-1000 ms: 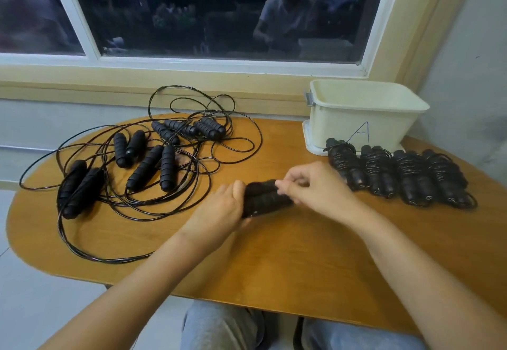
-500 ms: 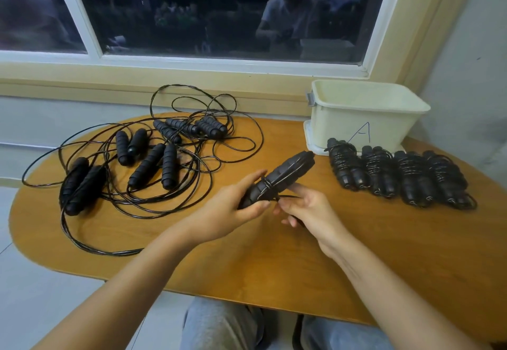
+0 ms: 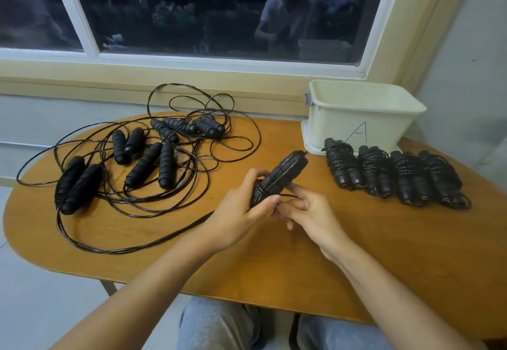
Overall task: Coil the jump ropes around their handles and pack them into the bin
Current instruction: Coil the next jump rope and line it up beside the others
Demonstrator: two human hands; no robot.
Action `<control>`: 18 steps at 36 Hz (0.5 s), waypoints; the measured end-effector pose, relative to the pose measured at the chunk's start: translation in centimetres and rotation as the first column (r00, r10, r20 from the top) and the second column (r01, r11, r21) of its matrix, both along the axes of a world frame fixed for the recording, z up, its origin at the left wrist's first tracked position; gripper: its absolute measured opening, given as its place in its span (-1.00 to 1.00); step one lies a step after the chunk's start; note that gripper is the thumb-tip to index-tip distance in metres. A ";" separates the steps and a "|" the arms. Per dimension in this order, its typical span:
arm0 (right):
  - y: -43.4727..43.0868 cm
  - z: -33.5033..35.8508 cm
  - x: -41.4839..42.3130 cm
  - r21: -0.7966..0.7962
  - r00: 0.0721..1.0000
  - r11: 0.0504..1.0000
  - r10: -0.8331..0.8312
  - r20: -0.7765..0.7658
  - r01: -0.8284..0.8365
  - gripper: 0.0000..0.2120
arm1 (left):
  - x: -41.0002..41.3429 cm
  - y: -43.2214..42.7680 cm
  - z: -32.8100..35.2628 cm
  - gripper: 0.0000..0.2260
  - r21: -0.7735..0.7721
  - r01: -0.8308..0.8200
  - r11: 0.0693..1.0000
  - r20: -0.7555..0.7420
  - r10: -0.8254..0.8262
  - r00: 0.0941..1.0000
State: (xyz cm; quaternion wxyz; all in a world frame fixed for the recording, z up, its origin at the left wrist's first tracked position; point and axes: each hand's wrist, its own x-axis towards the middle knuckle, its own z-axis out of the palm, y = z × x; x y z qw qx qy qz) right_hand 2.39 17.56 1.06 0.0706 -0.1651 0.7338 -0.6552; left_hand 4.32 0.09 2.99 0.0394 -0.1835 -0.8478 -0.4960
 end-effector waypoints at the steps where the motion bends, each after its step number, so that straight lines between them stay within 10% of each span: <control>1: 0.1 0.0 -0.1 0.034 1.000 0.999 0.009 -0.023 -0.008 -0.61 | -0.1 -0.1 -0.1 -0.55 -0.014 -0.012 1.000 -0.016 0.012 1.000; 9: 3.1 -1.2 -1.0 0.484 0.935 0.873 0.118 -0.334 0.062 -0.85 | -1.5 -2.4 0.0 -0.32 -0.290 -0.107 0.951 -0.197 0.050 0.979; 18: 7.0 -2.3 -3.4 0.644 0.888 0.761 0.241 -0.392 0.078 -0.77 | -2.0 -4.6 0.7 -0.37 -0.468 -0.188 0.864 -0.434 -0.040 0.900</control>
